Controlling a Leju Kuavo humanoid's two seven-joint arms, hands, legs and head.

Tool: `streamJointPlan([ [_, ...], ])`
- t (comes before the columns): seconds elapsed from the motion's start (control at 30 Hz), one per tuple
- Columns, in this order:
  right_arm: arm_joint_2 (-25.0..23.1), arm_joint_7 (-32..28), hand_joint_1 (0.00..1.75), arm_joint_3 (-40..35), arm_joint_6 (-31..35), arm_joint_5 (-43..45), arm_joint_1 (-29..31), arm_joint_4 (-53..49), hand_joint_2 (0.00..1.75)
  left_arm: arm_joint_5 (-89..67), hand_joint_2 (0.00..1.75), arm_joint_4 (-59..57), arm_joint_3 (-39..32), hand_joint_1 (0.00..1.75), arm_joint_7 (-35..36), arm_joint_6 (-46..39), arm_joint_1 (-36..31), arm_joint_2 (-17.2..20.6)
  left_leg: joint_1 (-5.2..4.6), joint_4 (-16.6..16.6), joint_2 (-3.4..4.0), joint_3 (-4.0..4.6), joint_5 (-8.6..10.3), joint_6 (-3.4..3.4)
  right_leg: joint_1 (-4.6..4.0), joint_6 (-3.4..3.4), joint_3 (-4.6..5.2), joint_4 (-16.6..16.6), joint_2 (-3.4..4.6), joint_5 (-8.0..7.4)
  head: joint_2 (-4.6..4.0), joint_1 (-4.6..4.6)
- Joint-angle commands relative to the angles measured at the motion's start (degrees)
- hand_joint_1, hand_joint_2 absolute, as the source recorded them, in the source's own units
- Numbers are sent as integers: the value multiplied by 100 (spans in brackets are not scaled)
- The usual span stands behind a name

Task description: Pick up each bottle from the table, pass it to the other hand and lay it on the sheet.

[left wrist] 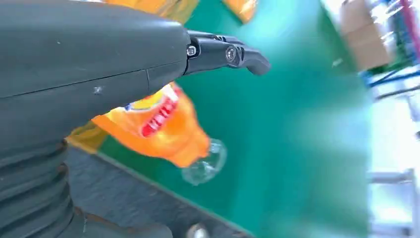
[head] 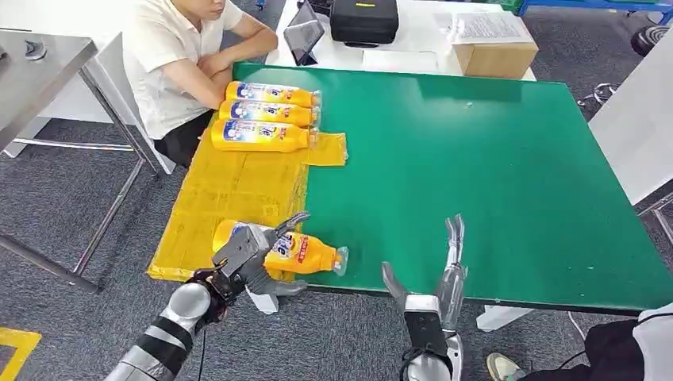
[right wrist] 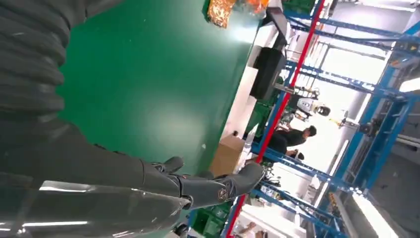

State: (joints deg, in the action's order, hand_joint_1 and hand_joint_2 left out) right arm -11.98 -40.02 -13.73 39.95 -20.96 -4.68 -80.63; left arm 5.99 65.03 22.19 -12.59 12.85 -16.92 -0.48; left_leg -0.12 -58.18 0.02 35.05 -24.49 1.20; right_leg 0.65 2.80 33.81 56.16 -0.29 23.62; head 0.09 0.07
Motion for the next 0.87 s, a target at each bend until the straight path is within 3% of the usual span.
streamJointPlan([
  [0.03,-50,2,0,283,5,-194,-61,-108,175,274,175,705,272,0,-169,-574,170,-155,4,2,-3,-12,-11,-7,-4,-9,-14,-2,-2,11,0,2],
  [0.13,-83,2,0,311,5,-173,-104,-215,175,467,175,1044,274,0,-321,-835,267,-295,1,-2,-8,12,-6,-5,-2,-7,8,1,-10,9,0,0],
  [0.2,39,2,0,73,5,500,-95,-134,175,769,175,1300,299,0,-321,-1063,457,-388,2,-1,-6,13,-6,-5,-3,-6,9,-1,-7,8,0,2],
  [0.23,165,2,0,-150,-138,1560,-81,-91,175,982,175,1467,273,0,-326,-1259,658,-468,3,0,-5,2,-11,-8,-3,-9,0,-2,-5,12,0,2],
  [0.27,97,2,0,-5,-319,1854,-137,-91,175,1061,175,1577,290,0,-326,-1337,832,-467,3,0,3,6,-11,-5,-3,-7,2,-5,3,8,0,2],
  [0.33,129,2,0,75,5,1179,-204,-214,175,1119,175,1636,232,0,-574,-1579,1093,-537,2,6,11,-3,-15,-6,-2,-8,-3,-9,11,9,0,0],
  [0.47,182,2,0,124,5,1101,-242,-434,175,1453,175,1739,136,0,-775,-1605,1267,-732,-2,1,4,18,-10,-4,0,-4,17,-5,2,5,0,0],
  [0.57,241,2,0,-28,-432,1750,-284,-653,175,1798,175,1950,60,0,-671,-1535,1480,-773,0,1,4,22,-11,-4,-1,-4,21,-5,2,5,0,2],
  [0.6,136,2,0,77,-960,2226,-329,-726,0,1805,175,1984,66,0,-664,-1524,1524,-756,2,0,8,9,-18,-6,-3,-8,10,-4,6,11,0,0],
  [0.63,-92,2,0,367,-1136,2138,-406,-953,0,1735,175,2082,65,0,-723,-1513,1662,-740,-1,1,9,18,-14,-4,0,-6,20,-3,6,7,0,2],
  [0.73,-69,2,0,197,-947,1861,-441,-1501,0,1884,175,2072,119,0,-682,-1277,1661,-784,-1,-2,9,13,-19,-7,0,-9,16,3,7,13,0,2],
  [0.87,14,93,0,64,-1270,1946,-538,-806,0,1357,175,2163,6,0,-981,-1911,1824,-924,4,2,-3,2,-20,-10,-5,-12,2,-4,-4,16,0,0],
])
